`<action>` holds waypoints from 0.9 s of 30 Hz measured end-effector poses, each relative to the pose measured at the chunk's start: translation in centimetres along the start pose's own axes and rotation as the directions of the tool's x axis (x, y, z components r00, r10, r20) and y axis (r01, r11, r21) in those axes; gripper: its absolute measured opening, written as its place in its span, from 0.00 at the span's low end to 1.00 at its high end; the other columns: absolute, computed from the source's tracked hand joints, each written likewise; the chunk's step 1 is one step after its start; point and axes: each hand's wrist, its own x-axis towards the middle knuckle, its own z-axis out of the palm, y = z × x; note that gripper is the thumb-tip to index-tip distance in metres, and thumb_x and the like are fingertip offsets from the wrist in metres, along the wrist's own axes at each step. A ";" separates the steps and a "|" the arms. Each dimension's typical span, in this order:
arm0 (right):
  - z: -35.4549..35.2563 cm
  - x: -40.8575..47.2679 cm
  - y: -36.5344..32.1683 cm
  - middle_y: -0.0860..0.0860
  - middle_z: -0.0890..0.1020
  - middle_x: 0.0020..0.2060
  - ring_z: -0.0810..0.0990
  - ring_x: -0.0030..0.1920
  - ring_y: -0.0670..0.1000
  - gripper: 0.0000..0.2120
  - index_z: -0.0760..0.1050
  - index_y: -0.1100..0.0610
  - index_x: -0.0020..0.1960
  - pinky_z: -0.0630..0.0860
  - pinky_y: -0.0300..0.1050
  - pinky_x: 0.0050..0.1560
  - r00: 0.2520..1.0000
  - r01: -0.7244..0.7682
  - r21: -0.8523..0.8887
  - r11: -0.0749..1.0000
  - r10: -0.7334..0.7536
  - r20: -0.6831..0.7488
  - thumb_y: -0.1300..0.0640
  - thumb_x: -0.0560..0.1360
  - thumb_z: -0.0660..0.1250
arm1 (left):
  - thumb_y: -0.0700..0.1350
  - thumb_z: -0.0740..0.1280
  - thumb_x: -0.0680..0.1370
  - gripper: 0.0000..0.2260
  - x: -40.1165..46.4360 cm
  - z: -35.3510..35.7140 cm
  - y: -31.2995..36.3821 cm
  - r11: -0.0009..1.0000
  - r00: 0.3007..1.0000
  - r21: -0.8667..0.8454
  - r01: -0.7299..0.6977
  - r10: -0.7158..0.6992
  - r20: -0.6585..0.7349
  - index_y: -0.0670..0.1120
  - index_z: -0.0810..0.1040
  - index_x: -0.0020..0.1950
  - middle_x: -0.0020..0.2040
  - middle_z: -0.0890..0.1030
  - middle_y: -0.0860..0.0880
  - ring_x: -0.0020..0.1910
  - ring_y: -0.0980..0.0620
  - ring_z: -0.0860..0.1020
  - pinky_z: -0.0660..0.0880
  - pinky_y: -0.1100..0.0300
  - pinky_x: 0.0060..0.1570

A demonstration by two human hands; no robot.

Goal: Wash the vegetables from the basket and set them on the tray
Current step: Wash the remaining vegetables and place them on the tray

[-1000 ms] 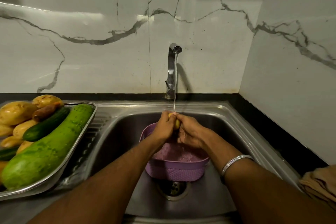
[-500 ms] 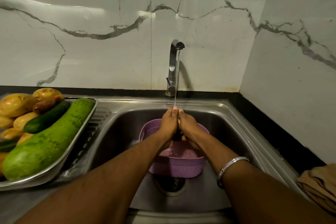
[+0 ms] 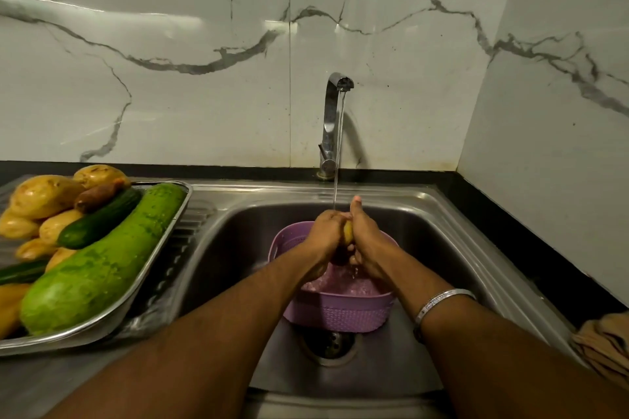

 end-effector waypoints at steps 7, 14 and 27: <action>1.1 -0.3 -0.1 0.57 0.81 0.49 0.78 0.53 0.55 0.29 0.78 0.61 0.61 0.73 0.52 0.60 0.993 0.093 0.076 0.993 -0.098 0.065 0.39 0.85 0.49 | 0.53 0.55 0.86 0.18 1.1 -0.2 -0.4 0.993 0.976 -0.106 -0.050 0.026 -0.217 0.43 0.79 0.58 0.51 0.83 0.41 0.46 0.48 0.81 0.80 0.53 0.44; 2.3 0.3 0.2 0.53 0.81 0.42 0.80 0.47 0.53 0.18 0.78 0.57 0.57 0.73 0.43 0.40 0.976 0.209 -0.004 0.978 -0.208 0.059 0.49 0.86 0.53 | 0.54 0.58 0.83 0.19 0.9 -0.8 0.8 0.946 0.973 -0.319 0.060 -0.126 -0.191 0.42 0.82 0.54 0.50 0.84 0.40 0.51 0.45 0.83 0.79 0.52 0.54; -1.5 0.0 0.1 0.63 0.85 0.43 0.87 0.35 0.61 0.14 0.78 0.58 0.60 0.82 0.48 0.27 0.995 0.067 -0.218 0.974 -0.050 0.083 0.49 0.84 0.62 | 0.37 0.78 0.72 0.24 -0.8 -5.8 0.2 0.931 0.991 0.341 -0.129 0.105 0.088 0.45 0.79 0.66 0.58 0.84 0.45 0.57 0.48 0.83 0.82 0.57 0.53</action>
